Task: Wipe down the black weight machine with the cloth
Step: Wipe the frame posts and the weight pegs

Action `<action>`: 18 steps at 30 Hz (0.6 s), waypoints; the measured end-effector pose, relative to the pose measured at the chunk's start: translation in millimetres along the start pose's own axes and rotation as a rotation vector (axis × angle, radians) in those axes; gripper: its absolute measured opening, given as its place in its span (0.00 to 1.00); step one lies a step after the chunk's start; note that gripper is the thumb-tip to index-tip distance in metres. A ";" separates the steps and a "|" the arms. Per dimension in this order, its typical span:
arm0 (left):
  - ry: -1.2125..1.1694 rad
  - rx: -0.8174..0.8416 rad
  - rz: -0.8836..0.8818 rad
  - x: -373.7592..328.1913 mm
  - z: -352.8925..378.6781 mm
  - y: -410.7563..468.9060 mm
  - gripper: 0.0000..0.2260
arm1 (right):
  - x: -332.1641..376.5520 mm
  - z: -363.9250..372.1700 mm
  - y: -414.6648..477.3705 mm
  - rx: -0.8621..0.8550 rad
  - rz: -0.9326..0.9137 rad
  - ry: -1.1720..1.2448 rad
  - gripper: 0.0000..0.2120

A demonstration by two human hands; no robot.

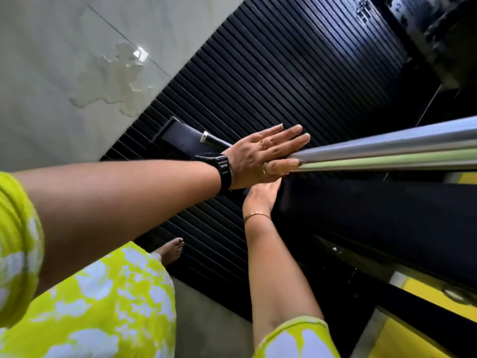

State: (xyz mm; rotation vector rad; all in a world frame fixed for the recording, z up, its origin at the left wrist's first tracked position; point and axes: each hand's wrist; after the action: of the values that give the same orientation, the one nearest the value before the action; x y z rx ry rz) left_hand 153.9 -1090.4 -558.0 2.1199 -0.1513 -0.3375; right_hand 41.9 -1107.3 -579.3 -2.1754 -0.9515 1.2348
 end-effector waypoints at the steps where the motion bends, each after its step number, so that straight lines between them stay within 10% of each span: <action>1: 0.009 0.022 0.006 0.6 1.0 -2.9 0.39 | 4.3 5.0 4.0 0.020 -0.020 -0.006 0.23; 11: 0.087 0.477 -0.083 2.7 -51.9 -24.5 0.26 | -12.5 3.6 -52.3 -0.179 -0.147 0.576 0.12; 18: 0.241 0.565 -0.350 -10.8 -151.7 -19.9 0.19 | -34.7 -26.0 -159.5 -0.375 -0.053 1.140 0.22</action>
State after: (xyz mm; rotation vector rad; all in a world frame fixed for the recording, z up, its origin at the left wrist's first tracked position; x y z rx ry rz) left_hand 188.3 -954.8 -495.3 2.7319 0.3039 -0.2571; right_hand -2.2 -1030.5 -439.7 -2.5228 -0.7105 -0.3290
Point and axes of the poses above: each hand's wrist, its own y-axis towards the middle knuckle, its own z-axis out of the palm, x = y × z, and after that the axes turned 6 degrees about y, right-handed
